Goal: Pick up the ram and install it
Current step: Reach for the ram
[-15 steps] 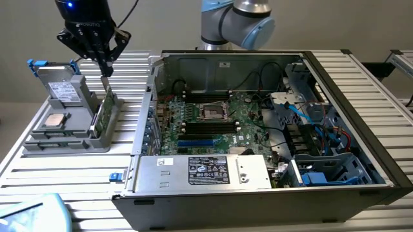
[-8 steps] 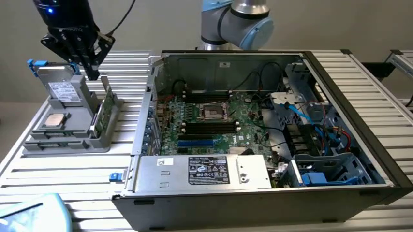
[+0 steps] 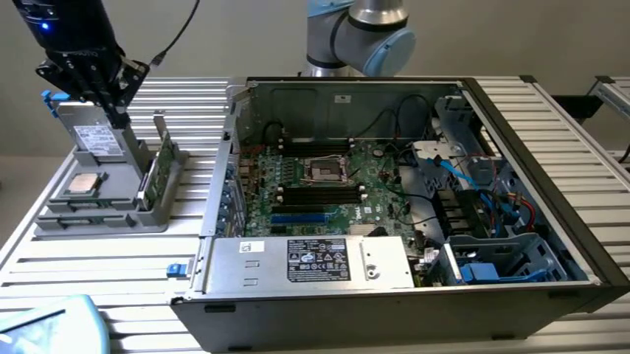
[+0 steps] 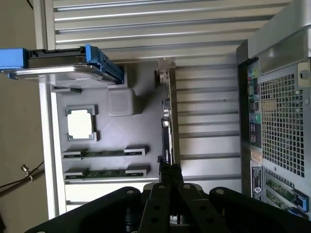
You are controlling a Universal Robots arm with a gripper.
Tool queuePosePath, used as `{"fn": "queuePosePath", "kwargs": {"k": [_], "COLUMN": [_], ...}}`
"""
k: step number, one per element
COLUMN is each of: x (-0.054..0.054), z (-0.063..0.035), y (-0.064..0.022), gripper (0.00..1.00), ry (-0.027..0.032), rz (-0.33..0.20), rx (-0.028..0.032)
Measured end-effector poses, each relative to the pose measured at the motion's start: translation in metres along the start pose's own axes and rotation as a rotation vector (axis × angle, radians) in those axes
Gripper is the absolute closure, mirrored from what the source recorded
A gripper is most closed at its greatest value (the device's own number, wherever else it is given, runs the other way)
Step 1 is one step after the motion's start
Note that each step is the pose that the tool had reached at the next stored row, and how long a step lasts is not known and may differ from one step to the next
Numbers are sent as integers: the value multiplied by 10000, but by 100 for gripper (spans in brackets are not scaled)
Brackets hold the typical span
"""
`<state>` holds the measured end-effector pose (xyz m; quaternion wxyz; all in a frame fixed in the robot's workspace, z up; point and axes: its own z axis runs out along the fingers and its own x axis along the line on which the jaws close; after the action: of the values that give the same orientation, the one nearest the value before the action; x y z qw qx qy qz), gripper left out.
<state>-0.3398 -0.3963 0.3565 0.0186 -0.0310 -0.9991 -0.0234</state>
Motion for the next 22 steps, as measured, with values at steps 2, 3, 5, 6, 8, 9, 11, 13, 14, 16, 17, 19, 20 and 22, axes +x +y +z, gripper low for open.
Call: {"fn": "queuePosePath", "kwargs": {"k": [2, 3, 5, 6, 8, 9, 11, 13, 14, 16, 17, 19, 20, 22], "x": [62, 92, 147, 173, 228, 258, 318, 371, 397, 444, 469, 519, 543, 585], "z": [29, 45, 73, 86, 111, 122, 140, 152, 158, 169, 173, 184, 188, 194], "y": [-5, -8, -14, -17, -23, -27, -35, -52, -65, -90, -103, -131, -146, -186], "gripper": [89, 89, 89, 89, 89, 89, 89, 89, 89, 89, 89, 89, 89, 89], "ry": [13, 18, 37, 47, 67, 75, 88, 100, 104, 114, 119, 129, 135, 150], "rz": [-21, -33, -55, -65, -81, -88, -99, -104, -106, -107, -108, -109, -109, -110], "rx": [2, 2, 5, 6, 7, 8, 9, 11, 11, 10, 11, 11, 12, 13]}}
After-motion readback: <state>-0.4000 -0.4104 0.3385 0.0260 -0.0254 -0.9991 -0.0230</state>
